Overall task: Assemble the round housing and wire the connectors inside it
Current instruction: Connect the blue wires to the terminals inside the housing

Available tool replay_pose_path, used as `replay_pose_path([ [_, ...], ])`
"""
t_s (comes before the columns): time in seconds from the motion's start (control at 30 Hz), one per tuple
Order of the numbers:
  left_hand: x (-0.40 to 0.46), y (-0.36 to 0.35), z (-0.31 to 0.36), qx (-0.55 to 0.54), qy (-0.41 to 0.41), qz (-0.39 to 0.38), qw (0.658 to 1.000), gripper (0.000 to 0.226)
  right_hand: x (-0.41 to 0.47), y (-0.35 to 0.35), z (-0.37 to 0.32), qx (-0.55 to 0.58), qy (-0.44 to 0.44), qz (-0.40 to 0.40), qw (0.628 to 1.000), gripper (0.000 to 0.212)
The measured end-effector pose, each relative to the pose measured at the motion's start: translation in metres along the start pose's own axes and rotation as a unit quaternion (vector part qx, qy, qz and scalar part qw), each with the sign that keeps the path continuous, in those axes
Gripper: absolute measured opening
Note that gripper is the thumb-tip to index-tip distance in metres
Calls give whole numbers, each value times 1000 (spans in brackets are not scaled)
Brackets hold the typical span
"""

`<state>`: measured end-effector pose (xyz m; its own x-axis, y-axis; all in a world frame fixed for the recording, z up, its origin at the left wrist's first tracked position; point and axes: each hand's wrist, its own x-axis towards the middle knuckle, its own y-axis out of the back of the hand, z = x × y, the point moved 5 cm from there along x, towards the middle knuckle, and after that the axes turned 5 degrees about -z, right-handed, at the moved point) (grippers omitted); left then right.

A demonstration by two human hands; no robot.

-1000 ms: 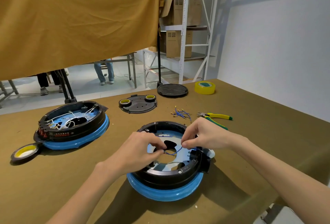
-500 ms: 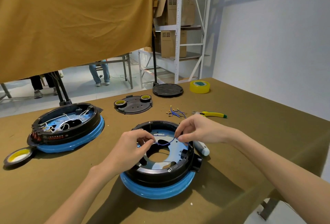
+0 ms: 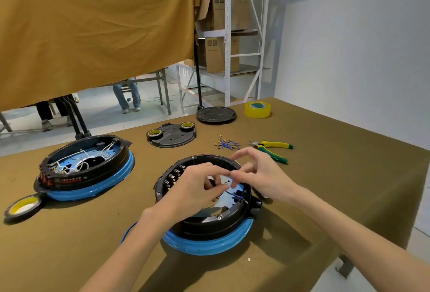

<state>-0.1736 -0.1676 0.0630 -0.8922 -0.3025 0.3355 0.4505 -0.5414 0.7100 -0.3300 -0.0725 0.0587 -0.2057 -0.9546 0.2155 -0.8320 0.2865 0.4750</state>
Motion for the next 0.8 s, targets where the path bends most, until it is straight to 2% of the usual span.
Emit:
replay_pose_path([
  [0.1, 2, 1, 1, 35, -5, -1, 999, 22, -6, 15, 13, -66, -16, 176, 982, 15],
  [0.13, 3, 0, 4, 71, -12, -5, 997, 23, -5, 15, 18, -85, -46, 185, 978, 17],
  [0.23, 8, -6, 21, 152, -51, -51, 986, 31, 3, 6, 35, -102, -139, 101, 980, 34],
  [0.33, 15, -15, 28, 110, -53, -118, 985, 22, 6, 4, 30, -119, -110, 91, 983, 29],
  [0.5, 21, -17, 20, 31, -6, -150, 988, 14, 6, 4, 27, -125, -89, 90, 984, 27],
  [0.67, 23, -13, 16, 54, 11, -134, 989, 13, 17, 2, 26, -132, -93, 84, 983, 30],
  [0.8, 17, 3, 4, 17, 44, -35, 998, 9, 31, -3, 29, -97, -140, 73, 983, 27],
])
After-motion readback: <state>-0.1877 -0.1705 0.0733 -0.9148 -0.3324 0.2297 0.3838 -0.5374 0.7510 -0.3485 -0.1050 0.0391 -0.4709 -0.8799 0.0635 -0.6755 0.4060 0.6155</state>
